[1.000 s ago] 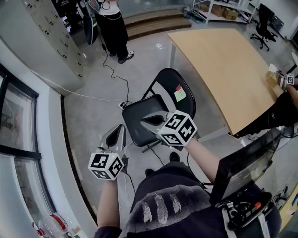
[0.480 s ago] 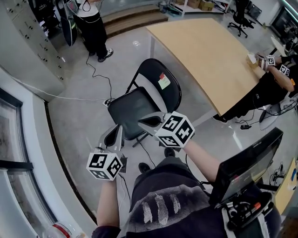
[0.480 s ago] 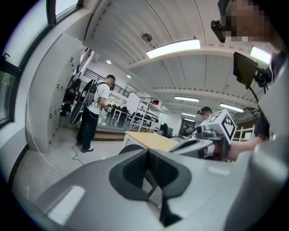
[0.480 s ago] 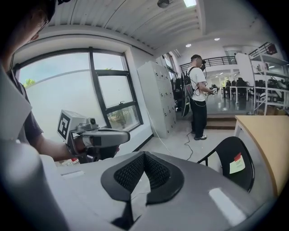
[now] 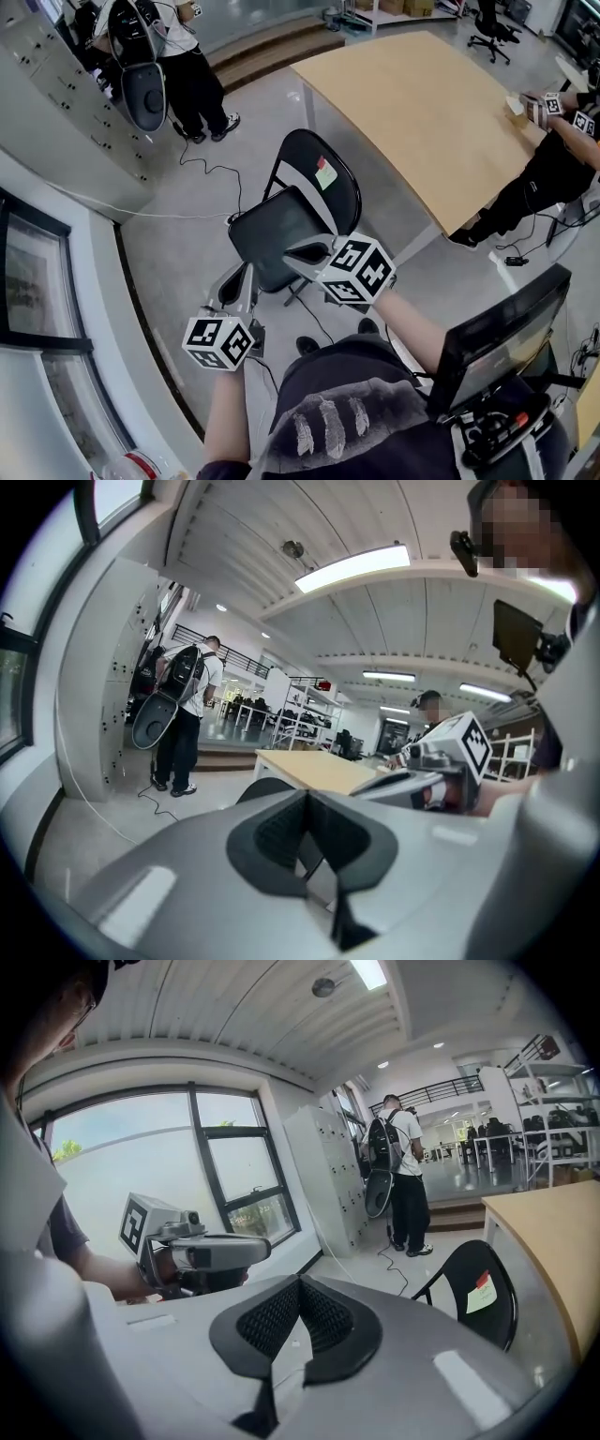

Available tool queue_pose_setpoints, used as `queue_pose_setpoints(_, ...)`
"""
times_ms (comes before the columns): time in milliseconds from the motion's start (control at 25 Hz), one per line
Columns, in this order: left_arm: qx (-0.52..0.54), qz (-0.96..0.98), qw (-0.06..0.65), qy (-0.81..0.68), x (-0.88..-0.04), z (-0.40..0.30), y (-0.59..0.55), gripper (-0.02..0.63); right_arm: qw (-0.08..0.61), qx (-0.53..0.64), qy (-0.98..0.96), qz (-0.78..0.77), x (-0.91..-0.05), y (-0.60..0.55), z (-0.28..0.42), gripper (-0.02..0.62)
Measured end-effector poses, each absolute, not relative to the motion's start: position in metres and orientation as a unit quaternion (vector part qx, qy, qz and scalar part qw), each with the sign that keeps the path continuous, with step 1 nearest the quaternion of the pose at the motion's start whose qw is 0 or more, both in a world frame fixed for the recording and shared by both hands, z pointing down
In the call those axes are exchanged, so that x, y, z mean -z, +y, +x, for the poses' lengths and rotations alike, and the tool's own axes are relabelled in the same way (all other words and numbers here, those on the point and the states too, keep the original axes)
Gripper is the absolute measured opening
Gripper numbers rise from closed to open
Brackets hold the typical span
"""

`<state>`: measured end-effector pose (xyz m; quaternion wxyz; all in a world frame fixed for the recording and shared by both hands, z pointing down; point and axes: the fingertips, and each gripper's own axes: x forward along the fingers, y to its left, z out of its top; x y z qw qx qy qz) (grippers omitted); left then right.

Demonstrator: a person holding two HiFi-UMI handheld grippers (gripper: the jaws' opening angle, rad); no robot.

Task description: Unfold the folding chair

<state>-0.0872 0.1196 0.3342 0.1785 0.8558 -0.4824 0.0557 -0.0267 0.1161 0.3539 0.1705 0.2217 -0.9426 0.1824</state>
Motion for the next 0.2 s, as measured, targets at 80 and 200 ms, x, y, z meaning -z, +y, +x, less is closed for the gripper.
queue_pose_setpoints(80, -0.059, 0.856, 0.181, -0.48, -0.334, -0.061, 0.118, 0.0, 0.165, -0.182, -0.944, 0.22, -0.352, 0.115, -0.006, 0.002)
queue_pose_setpoints(200, -0.067, 0.858, 0.179, -0.476, -0.336, -0.018, 0.117, 0.0, 0.158, -0.178, -0.947, 0.216, -0.351, 0.114, 0.029, 0.002)
